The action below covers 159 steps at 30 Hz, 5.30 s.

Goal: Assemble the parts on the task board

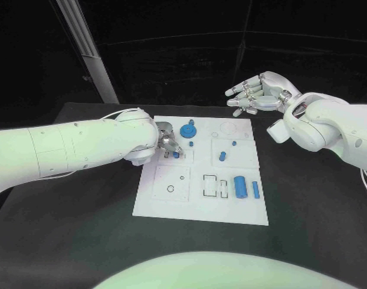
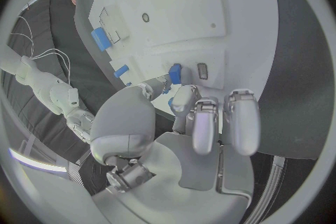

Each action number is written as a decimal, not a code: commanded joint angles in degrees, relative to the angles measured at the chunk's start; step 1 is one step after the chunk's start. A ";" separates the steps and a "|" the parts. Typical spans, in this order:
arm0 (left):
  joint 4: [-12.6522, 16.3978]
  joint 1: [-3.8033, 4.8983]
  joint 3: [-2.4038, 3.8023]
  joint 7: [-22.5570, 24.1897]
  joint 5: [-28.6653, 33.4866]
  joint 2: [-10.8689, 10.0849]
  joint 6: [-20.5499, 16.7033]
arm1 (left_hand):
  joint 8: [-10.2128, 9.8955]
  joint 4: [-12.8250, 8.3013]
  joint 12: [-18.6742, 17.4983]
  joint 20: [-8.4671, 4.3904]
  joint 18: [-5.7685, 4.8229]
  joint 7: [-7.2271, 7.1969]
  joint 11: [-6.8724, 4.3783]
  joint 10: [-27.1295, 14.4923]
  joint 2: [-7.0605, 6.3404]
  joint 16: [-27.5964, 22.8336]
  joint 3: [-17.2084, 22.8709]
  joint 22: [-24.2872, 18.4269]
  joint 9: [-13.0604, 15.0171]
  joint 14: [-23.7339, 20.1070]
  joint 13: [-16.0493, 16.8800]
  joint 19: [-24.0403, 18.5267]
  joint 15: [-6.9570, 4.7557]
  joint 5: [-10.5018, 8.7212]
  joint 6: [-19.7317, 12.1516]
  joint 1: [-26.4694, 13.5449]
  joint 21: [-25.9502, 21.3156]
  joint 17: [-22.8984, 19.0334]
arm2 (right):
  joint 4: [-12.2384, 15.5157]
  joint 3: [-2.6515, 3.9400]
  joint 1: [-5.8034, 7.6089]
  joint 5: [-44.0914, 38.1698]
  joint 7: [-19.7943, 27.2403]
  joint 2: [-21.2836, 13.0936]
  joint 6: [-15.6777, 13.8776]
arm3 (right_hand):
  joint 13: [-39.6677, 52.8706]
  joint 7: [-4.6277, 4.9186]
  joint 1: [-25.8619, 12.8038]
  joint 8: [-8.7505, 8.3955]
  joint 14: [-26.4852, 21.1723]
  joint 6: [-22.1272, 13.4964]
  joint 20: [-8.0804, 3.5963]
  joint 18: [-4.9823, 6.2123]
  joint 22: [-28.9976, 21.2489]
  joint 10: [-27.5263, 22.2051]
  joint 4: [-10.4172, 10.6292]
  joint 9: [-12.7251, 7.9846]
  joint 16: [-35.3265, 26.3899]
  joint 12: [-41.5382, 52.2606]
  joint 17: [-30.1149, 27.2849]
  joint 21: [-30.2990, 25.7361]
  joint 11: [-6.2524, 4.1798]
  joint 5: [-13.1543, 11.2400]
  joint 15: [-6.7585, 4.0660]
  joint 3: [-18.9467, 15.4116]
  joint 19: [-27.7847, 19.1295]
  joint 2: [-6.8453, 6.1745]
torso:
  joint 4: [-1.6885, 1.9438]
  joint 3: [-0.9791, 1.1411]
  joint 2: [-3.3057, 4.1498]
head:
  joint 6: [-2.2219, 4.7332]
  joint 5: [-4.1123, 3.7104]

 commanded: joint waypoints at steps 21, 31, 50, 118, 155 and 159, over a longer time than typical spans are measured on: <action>-0.41 -0.02 -0.05 0.24 0.35 -0.19 -0.83 | 0.85 9.64 0.85 -0.86 -1.28 -0.72 -0.66 0.45 -0.14 0.18 -21.43 2.38 -1.79 5.95 0.45 0.89 -0.80 -2.41 2.21 -3.84 0.49 15.09 | -0.15 0.03 0.11 0.05 -0.41 0.20 1.40 | -0.11 0.15 -0.97 -0.19 -1.51 -0.82 0.49 0.10 -0.48 -1.38 0.78 0.05 -2.34 -0.06 4.98 -1.20 0.24 0.21 0.43 -0.18 -0.07 0.06 | 0.15 -0.05 -0.05 | -0.08 -0.20; 2.20 -0.02 1.78 0.63 0.34 -2.74 -1.38 | 1.07 12.78 0.07 -0.88 -1.10 -0.61 -0.59 -0.10 0.45 0.18 -28.64 1.60 -2.34 5.95 -0.60 0.58 -0.78 -7.09 1.75 -1.69 -0.08 15.09 | -0.39 0.02 0.09 0.05 -0.49 0.18 1.59 | -0.11 0.16 -0.97 -0.19 -1.52 -0.84 0.50 0.10 -0.49 -1.41 0.79 0.05 -2.35 -0.05 5.00 -1.23 0.25 0.22 0.44 -0.18 -0.08 0.07 | 0.10 -0.01 -0.06 | 0.09 -0.32; -10.72 5.63 8.11 3.40 2.93 -0.08 16.59 | -4.50 12.91 -6.44 1.38 0.28 2.77 2.35 -6.08 4.50 0.18 -35.46 -5.28 -5.93 5.95 -8.87 -2.58 1.69 -7.05 -4.90 4.23 -4.81 15.09 | -1.31 0.00 0.07 0.05 -0.78 0.62 1.30 | -0.09 0.19 -1.06 -0.18 -1.43 -0.88 0.55 0.11 -0.55 -1.45 0.88 0.06 -2.07 0.04 5.19 -1.36 0.28 0.22 0.48 -0.25 -0.06 0.08 | -0.01 -0.02 0.08 | 1.55 0.84; -27.88 0.45 6.40 9.01 -1.35 9.67 20.49 | -4.78 8.45 -5.72 1.23 0.08 2.20 1.87 -5.97 9.91 0.18 -33.44 -3.93 -7.50 5.95 -9.30 -1.92 1.36 -6.95 -2.39 15.89 -4.28 15.09 | -0.87 0.00 0.03 -0.26 -0.93 1.42 1.20 | -0.05 0.17 -1.13 -0.13 -1.25 -0.86 0.58 0.14 -0.58 -1.39 0.98 0.08 -1.68 0.19 5.39 -1.43 0.26 0.29 0.47 -0.27 0.04 0.16 | 0.08 -0.03 -0.05 | 1.56 0.80; -11.44 0.36 6.30 13.12 -1.31 -0.41 3.97 | -0.55 -5.89 -5.66 0.69 -0.31 1.53 1.07 -3.76 2.86 0.18 1.44 -1.61 -6.05 5.95 -9.95 -0.92 0.79 -2.39 -2.25 13.26 -3.23 15.09 | -1.15 0.00 0.02 -0.26 -1.10 1.21 1.50 | -0.03 0.15 -1.11 -0.09 -1.21 -0.86 0.59 0.18 -0.64 -1.43 1.04 0.11 -1.73 0.35 5.56 -1.56 0.22 0.46 0.44 -0.25 0.19 0.25 | 0.34 0.01 -0.11 | 0.98 1.61; -6.71 0.07 6.25 14.39 -1.31 -3.08 0.80 | -0.40 -6.19 -5.60 0.63 -0.36 1.45 1.00 -3.57 2.48 0.18 1.86 -1.35 -6.01 5.95 -9.90 -0.79 0.73 -2.11 -2.10 13.07 -3.06 15.09 | -1.32 -0.01 0.00 -0.26 -1.11 1.15 1.61 | -0.03 0.15 -1.11 -0.09 -1.21 -0.86 0.59 0.18 -0.64 -1.43 1.04 0.11 -1.73 0.35 5.56 -1.56 0.22 0.46 0.44 -0.25 0.19 0.25 | 0.50 0.03 -0.16 | 0.86 1.51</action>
